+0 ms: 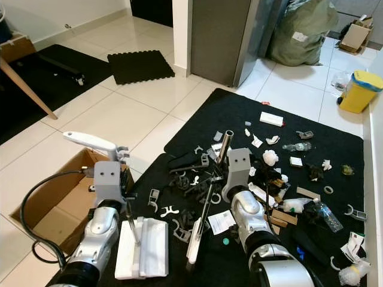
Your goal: Sweep floor
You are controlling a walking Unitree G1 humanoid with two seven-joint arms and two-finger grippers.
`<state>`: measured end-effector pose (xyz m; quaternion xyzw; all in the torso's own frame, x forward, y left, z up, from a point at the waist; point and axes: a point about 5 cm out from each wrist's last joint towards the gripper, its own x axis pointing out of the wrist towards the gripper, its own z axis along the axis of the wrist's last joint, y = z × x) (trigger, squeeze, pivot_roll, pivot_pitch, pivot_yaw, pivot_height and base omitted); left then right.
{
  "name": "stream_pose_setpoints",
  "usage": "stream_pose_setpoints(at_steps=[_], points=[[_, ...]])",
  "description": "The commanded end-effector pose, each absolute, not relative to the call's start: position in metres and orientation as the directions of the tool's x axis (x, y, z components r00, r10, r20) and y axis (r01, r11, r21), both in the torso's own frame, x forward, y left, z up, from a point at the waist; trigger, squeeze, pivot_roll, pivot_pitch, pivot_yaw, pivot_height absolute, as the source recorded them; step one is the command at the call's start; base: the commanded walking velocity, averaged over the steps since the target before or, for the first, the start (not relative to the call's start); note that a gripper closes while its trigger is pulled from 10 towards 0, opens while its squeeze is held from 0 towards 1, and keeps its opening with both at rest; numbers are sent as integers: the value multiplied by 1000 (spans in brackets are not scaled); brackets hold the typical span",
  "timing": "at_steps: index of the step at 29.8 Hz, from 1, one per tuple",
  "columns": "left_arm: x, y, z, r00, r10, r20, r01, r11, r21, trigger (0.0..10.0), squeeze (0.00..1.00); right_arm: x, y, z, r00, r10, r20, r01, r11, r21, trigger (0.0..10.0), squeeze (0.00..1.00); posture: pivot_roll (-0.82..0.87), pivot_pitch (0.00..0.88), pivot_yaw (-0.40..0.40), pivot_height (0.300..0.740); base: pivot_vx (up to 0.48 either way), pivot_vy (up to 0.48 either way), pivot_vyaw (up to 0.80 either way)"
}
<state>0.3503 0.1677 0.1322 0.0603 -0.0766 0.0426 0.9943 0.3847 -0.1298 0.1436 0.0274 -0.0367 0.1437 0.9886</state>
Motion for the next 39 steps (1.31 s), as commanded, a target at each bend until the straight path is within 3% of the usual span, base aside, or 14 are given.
stream_pose_setpoints(at_steps=[1, 14, 21, 29, 39], points=[[347, 162, 131, 982, 53, 179, -76, 989, 125, 10000, 0, 383, -136, 140, 964, 249, 89, -253, 967, 39, 10000, 0, 110, 289, -23, 740, 0, 0, 0], [347, 165, 137, 972, 44, 233, -84, 983, 165, 10000, 0, 384, -134, 143, 969, 231, 92, -234, 972, 20, 10000, 0, 109, 301, -24, 740, 0, 0, 0], [335, 150, 115, 980, -46, 195, 5, 978, 207, 10000, 0, 380, -130, 136, 965, 248, 81, -251, 968, 26, 10000, 0, 107, 311, -26, 740, 0, 0, 0], [329, 131, 98, 994, -57, 89, 54, 998, 30, 10000, 0, 378, -115, 128, 963, 266, 40, -267, 964, 6, 10000, 0, 116, 321, -24, 740, 0, 0, 0], [326, 125, 95, 996, -62, 62, 66, 996, -65, 10000, 0, 375, -108, 119, 960, 278, -18, -278, 960, -15, 10000, 0, 126, 325, -25, 740, 0, 0, 0]])
